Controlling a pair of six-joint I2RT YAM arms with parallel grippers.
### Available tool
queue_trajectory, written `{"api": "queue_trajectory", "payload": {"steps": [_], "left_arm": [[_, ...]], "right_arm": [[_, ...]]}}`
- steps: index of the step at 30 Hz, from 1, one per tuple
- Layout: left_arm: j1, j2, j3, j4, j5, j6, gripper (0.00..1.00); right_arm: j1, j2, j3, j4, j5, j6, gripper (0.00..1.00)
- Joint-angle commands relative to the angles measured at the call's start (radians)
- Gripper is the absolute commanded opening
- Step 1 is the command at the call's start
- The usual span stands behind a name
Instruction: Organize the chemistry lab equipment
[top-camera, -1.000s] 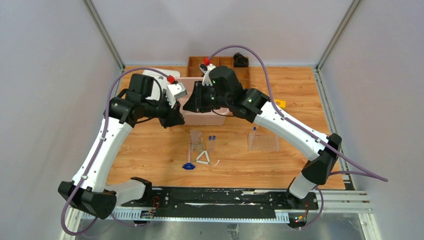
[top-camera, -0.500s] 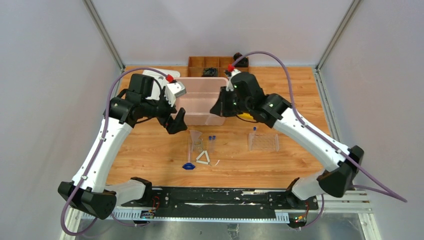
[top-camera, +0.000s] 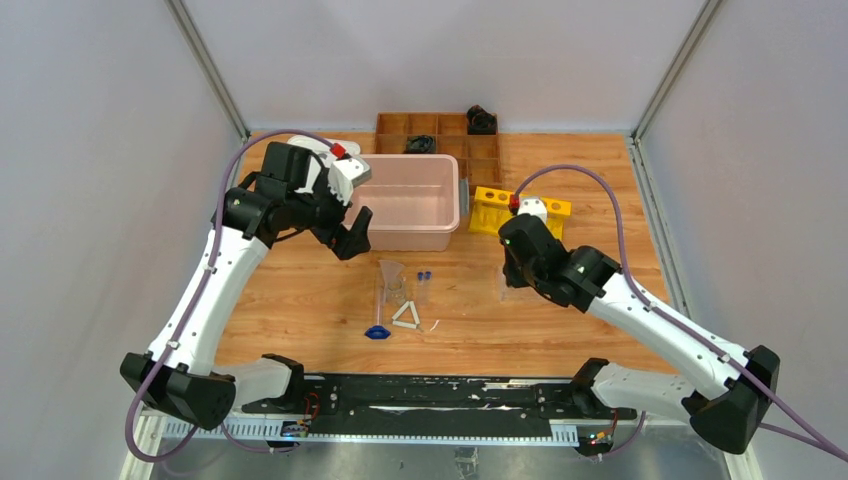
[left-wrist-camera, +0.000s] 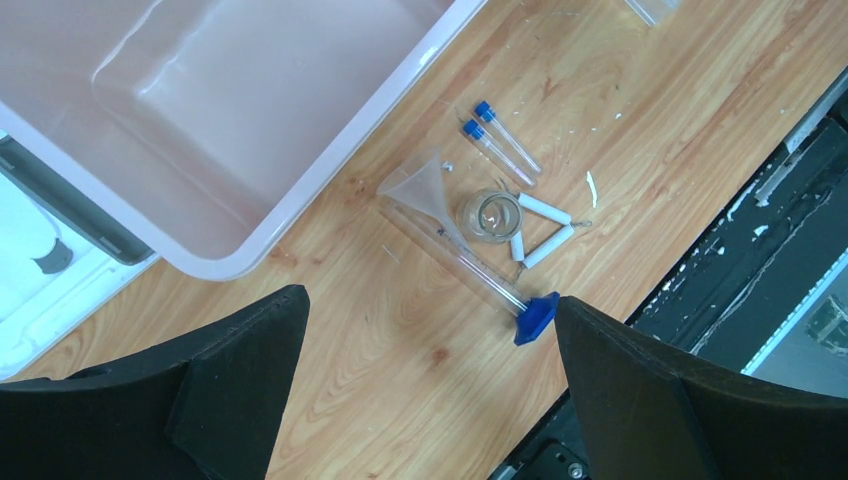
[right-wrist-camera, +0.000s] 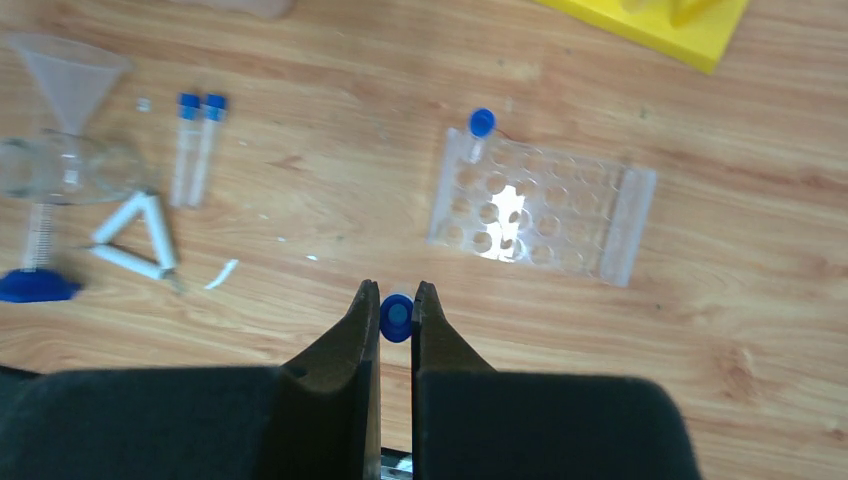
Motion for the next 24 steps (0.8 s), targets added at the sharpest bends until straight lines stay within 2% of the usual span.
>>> {"api": "queue_trajectory", "payload": {"steps": [1,7,12,24], "left_arm": [[-0.008,-0.007,0.012,0.008,-0.019,-0.010,1.00],[-0.008,-0.013,0.008,0.007,-0.025,-0.015,1.00],[-0.008,-0.014,0.007,0.007,-0.038,-0.019,1.00],[-0.008,-0.041,-0.007,0.007,-0.014,-0.002,1.00]], "right_arm": [[-0.021,-0.041,-0.083,-0.011,0.120,0.007,0.00],[-0.028,-0.045,-0.166,0.080,0.176,0.009,0.00],[-0.028,-0.053,-0.243,0.244,0.200,-0.022,0.00],[-0.041,0.076,-0.287,0.384,0.217,-0.035,0.00]]}}
